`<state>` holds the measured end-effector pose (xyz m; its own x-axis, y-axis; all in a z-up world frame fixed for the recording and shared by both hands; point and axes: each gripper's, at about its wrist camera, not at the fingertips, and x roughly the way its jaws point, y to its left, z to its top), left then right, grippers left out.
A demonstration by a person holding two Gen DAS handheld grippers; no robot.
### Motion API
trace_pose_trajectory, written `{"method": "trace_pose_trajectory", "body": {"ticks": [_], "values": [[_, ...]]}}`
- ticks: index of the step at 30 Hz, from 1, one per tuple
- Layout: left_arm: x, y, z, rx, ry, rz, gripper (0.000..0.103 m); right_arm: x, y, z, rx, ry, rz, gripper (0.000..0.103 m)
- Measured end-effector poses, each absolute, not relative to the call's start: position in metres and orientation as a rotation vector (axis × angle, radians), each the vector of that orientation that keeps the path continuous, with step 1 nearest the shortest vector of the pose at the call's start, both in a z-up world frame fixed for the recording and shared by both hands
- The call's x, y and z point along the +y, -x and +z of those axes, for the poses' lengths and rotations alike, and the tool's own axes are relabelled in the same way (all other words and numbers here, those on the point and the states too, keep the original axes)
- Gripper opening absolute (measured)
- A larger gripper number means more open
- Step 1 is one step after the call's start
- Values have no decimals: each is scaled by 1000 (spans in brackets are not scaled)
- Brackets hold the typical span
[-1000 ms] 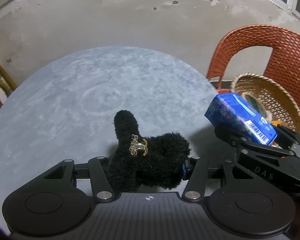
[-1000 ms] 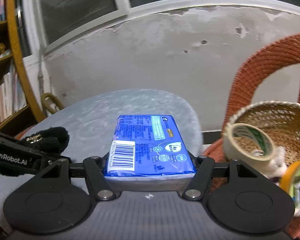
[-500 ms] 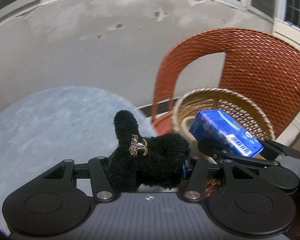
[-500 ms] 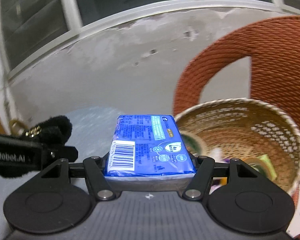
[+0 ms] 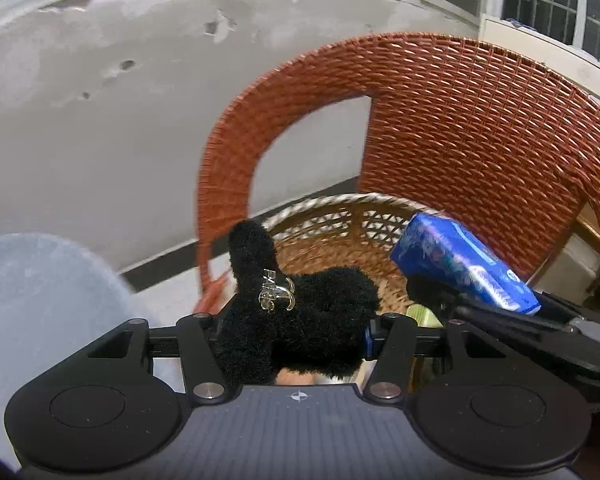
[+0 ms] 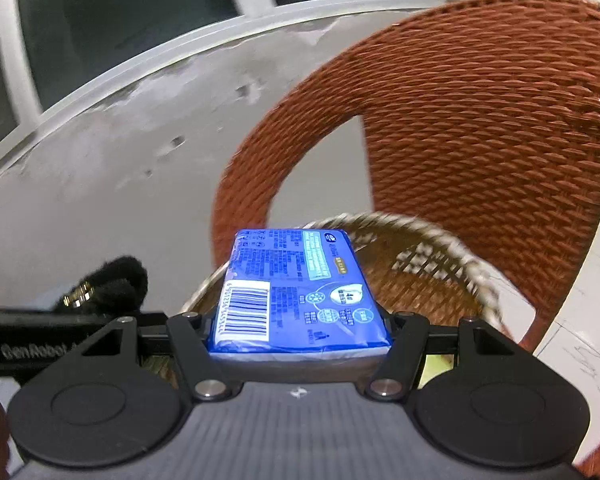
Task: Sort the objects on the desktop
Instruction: 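Open the right gripper to drop the tissue pack while the left drops the fuzzy clip into the basket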
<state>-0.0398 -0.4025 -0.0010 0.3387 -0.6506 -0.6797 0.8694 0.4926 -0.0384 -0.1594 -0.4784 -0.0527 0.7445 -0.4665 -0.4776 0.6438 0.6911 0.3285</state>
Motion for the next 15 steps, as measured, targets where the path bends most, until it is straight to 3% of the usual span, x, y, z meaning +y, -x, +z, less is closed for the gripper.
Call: {"method": "trace_pose_trajectory", "body": {"ticks": [4,6,8,15], "values": [[-420,33,-14,722,-333,-1007,62,-507,145,-62,433,-532,-684,62],[-420,33,-16,734,-303,-1020,71,-510,143,-65,448,-533,-696,68],[-417,32,-17,737,-272,-1046,87,-507,147,-66,428,-527,-714,77],[-395,29,-8,757,-259,-1011,91,-499,158,-59,375,-520,-713,82]]}}
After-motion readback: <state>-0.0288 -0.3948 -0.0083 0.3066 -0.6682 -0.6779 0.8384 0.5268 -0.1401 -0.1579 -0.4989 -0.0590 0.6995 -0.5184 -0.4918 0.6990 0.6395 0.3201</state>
